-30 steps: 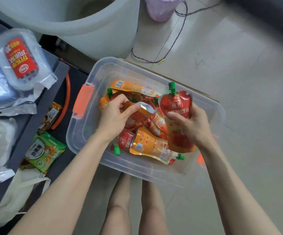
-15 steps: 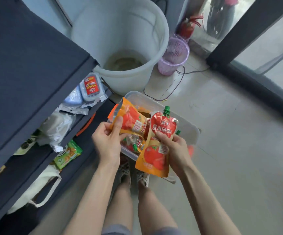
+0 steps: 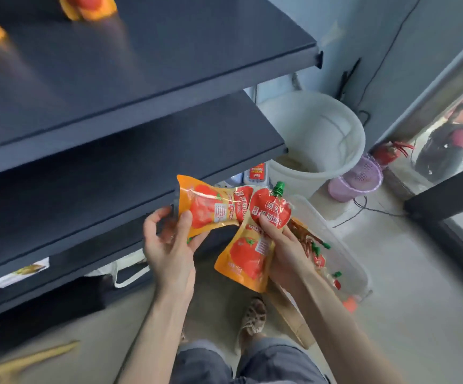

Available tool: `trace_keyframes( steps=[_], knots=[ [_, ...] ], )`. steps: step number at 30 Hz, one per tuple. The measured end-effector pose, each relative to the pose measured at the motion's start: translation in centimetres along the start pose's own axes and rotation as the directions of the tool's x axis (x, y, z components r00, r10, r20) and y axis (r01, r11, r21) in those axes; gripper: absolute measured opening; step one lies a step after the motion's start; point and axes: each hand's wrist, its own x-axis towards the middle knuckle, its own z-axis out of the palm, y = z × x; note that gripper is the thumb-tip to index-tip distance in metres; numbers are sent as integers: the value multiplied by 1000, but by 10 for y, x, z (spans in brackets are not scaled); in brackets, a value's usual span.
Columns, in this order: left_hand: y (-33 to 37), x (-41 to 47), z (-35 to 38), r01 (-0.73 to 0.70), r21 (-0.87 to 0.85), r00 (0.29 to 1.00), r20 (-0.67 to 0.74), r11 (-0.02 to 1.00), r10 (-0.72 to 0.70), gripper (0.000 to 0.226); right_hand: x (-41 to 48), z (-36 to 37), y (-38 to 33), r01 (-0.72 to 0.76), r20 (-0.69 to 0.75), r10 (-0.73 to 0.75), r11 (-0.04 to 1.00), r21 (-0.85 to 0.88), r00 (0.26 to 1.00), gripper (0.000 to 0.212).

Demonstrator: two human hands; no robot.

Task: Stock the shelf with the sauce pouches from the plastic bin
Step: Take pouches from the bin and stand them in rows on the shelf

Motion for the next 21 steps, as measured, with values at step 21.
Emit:
trace_keyframes(
  steps=[21],
  knots=[
    [266, 76, -276, -291, 515, 875, 484, 806, 7, 38, -67, 358, 103, 611, 681, -226, 684, -398, 696, 17]
  ],
)
